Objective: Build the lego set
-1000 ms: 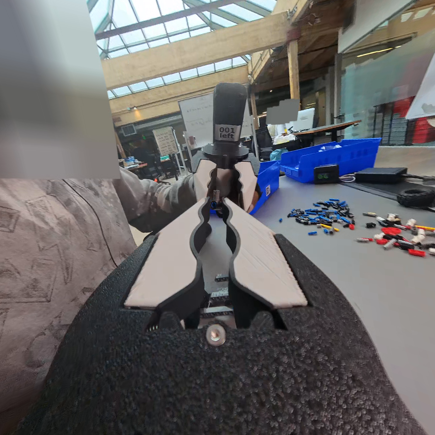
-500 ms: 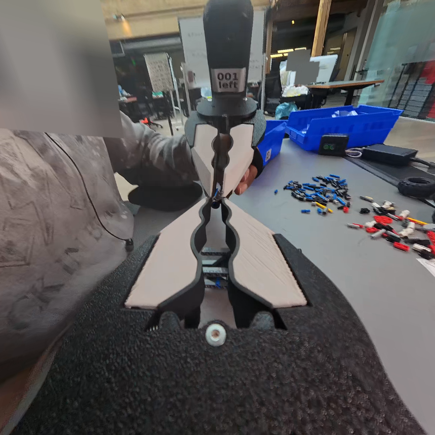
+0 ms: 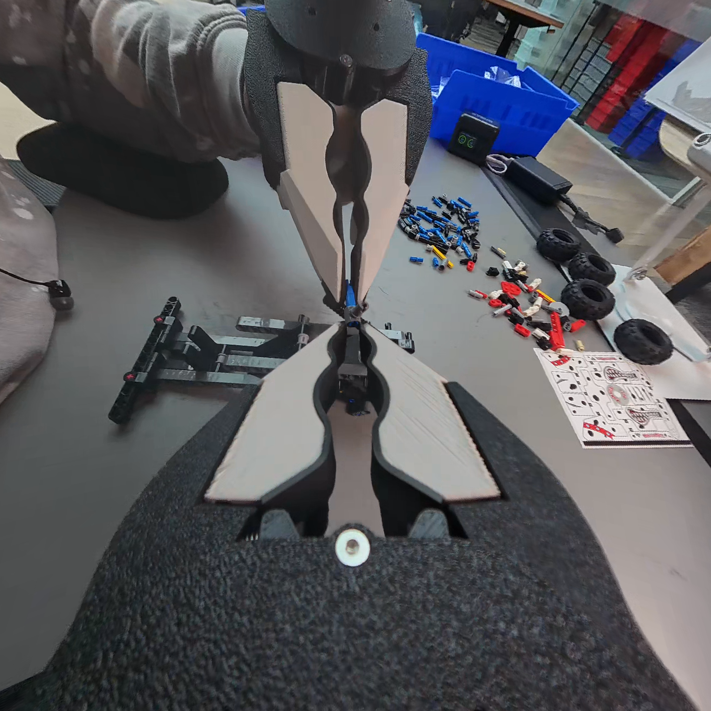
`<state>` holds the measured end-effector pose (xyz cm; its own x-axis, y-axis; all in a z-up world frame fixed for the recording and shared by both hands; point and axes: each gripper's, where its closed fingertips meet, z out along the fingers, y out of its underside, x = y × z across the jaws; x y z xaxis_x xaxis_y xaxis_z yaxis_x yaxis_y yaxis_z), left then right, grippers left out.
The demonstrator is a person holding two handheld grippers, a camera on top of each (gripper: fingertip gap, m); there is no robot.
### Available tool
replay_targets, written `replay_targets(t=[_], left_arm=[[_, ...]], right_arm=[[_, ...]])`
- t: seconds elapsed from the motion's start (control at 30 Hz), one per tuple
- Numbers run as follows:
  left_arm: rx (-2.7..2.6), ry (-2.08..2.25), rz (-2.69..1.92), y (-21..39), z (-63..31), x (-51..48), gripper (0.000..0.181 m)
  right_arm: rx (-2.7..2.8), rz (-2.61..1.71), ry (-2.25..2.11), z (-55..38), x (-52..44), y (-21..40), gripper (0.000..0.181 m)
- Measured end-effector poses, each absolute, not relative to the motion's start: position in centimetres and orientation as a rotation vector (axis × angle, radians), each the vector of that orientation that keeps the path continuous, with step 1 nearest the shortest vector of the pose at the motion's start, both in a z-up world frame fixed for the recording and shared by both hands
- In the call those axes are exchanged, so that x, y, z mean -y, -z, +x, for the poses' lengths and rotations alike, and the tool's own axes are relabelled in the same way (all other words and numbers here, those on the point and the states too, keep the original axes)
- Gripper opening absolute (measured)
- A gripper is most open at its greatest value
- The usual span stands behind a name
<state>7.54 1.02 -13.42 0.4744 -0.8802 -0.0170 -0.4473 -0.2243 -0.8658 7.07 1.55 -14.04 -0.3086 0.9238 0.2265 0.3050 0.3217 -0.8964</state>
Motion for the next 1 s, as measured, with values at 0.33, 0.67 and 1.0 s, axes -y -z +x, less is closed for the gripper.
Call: replay_targets(t=[0.33,0.67,1.0], left_arm=[[-1.159,0.593,-1.862,14.0,7.3,-1.9,0.005],[-1.184,0.578,-1.82,13.9,7.1,-1.8,0.005],[-1.166,0.636,-1.812,13.9,6.9,-2.2,0.014]], right_arm=[[1.808,-1.099,-1.001,7.3,-2.0,13.9,0.01],[1.773,-1.122,-1.09,7.1,-2.0,13.6,0.009],[1.774,-1.133,-1.081,7.0,-2.9,13.6,0.006]])
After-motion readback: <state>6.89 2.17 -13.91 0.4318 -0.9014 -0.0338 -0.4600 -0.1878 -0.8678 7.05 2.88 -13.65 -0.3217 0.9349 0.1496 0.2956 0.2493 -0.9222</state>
